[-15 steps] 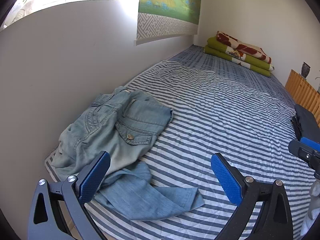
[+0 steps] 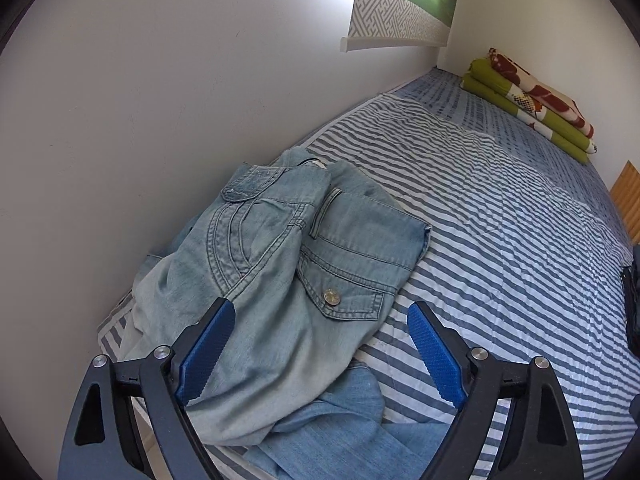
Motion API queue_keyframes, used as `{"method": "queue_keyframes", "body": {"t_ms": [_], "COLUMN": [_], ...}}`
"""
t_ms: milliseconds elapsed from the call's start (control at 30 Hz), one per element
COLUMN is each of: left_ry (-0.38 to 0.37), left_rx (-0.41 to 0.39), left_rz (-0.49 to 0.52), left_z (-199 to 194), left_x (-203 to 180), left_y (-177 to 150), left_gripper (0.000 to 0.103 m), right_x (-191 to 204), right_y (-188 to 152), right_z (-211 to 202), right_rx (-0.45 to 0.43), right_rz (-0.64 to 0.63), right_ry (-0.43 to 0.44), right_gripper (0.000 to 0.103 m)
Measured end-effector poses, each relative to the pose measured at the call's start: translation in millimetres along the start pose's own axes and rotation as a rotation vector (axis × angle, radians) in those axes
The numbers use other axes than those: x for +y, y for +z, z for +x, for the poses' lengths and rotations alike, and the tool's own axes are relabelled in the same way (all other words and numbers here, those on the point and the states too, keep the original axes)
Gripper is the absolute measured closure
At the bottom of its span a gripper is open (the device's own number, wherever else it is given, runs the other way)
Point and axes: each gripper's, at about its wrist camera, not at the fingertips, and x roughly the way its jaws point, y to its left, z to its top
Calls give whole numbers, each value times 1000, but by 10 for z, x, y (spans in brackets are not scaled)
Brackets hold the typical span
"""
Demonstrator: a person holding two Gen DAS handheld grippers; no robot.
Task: Organize objects
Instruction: 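Move the left gripper toward the crumpled light-blue jeans on the bed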
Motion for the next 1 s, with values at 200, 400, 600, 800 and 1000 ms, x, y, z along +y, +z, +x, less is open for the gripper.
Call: {"method": "queue_keyframes", "body": {"t_ms": [200,400,600,800,1000], "left_ry": [-30,-59,-51,-7,85], "left_rx": [-22,-20,-23,-14,32], "left_rz": [79,157,190,136,73], "left_z": [-153,-282,-333,-246,126], "left_x": [-411,-852,-1117,-822,-165], "left_y": [-93,-243,-243,-5,392], "left_gripper": [13,13,13,13,13], "right_x": [-294,-585,-821,-906,-784], "right_y": [-98,-196,-297,-338,-288], "right_z": [-153,-259,-329,-381,-313], "right_rx": [-21,-40,-37,-28,-14], "right_rz": [25,45,71,70,42], "right_ry": [-128,-229,-223,-202,-187], "right_gripper": [16,16,16,16,16]}}
